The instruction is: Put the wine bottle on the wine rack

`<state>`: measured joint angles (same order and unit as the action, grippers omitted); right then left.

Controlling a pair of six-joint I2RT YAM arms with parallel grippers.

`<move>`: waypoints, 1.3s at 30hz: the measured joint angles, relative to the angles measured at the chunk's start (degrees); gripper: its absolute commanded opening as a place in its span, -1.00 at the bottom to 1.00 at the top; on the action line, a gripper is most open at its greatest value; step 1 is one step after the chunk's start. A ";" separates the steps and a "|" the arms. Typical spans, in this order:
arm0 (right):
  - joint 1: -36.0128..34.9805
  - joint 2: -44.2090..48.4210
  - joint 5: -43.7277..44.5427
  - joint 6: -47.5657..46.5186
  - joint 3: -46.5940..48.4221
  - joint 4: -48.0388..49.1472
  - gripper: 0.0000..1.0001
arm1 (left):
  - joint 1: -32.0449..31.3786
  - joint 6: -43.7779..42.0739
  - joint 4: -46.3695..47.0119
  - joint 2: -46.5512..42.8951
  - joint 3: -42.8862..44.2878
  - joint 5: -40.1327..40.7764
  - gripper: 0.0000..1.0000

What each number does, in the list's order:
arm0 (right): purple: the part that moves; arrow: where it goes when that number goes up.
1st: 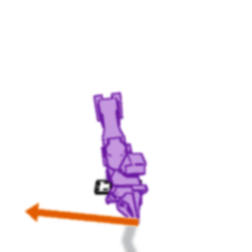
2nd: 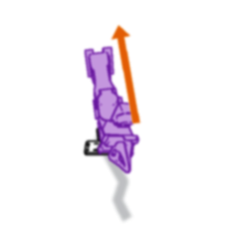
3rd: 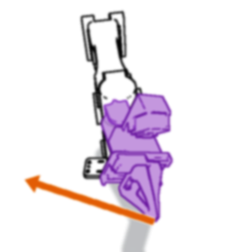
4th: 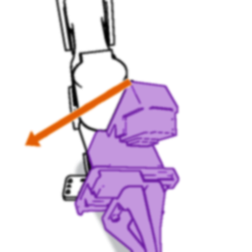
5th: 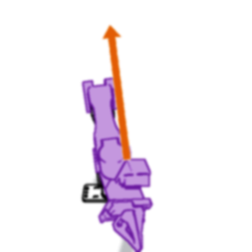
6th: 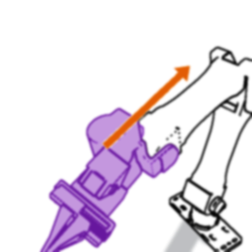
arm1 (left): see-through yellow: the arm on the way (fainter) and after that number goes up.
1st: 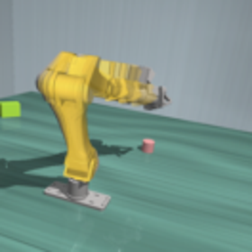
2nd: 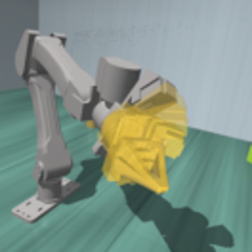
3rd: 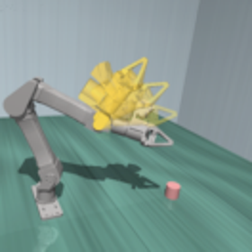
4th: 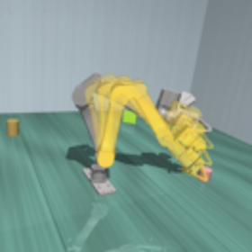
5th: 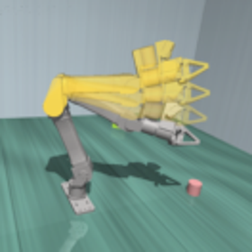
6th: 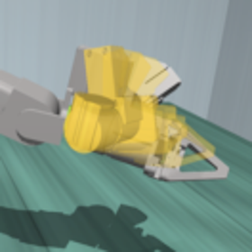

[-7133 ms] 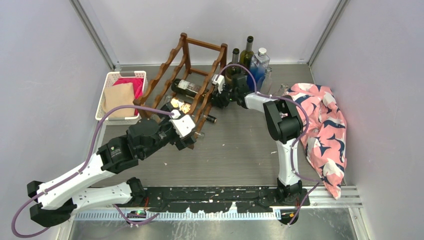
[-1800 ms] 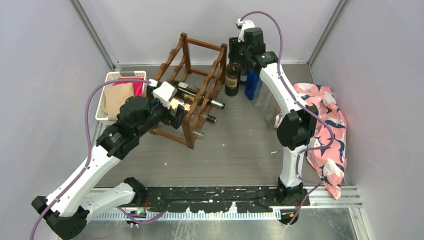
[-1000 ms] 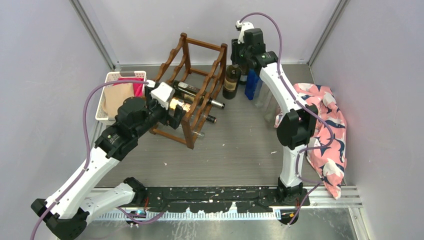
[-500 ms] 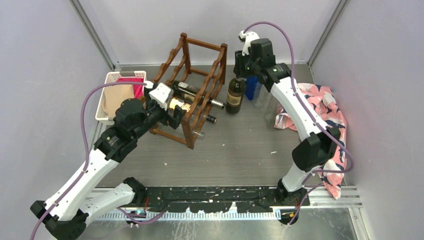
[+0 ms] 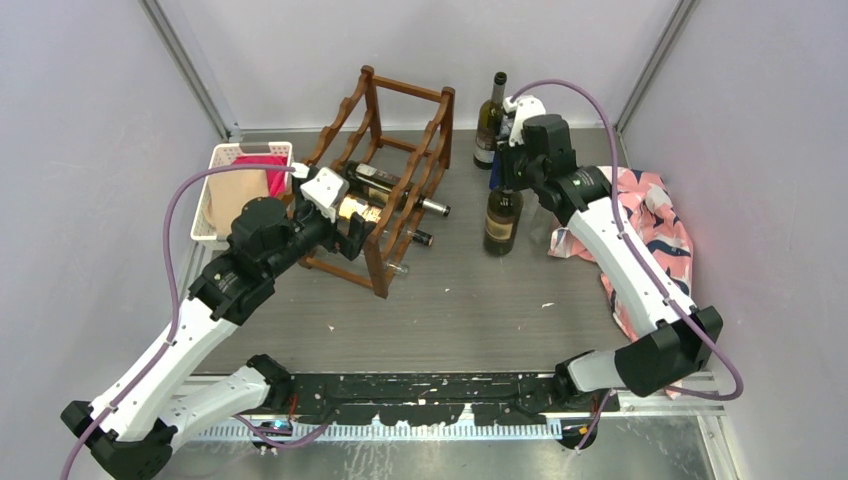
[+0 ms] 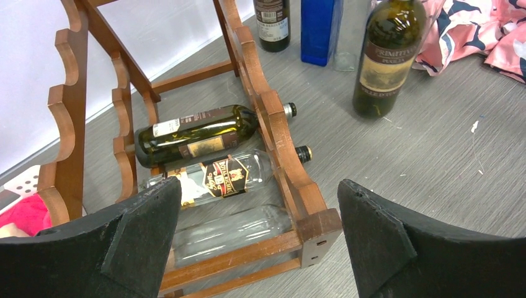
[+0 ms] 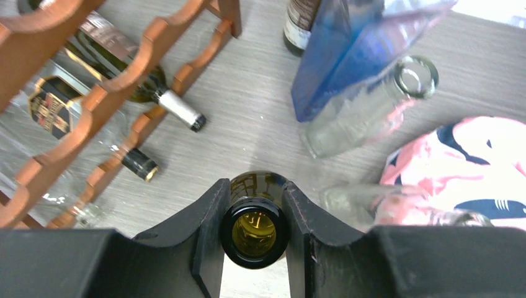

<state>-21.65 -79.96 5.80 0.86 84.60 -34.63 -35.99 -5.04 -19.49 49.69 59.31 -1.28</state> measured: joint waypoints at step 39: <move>6.56 13.64 5.51 2.19 -12.61 1.95 0.42 | 0.00 0.02 0.66 0.44 -0.37 -1.84 0.88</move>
<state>-15.09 -66.32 11.31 3.05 71.99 -32.69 -35.99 -5.02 -18.83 50.13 58.94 -3.11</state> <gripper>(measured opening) 0.649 0.942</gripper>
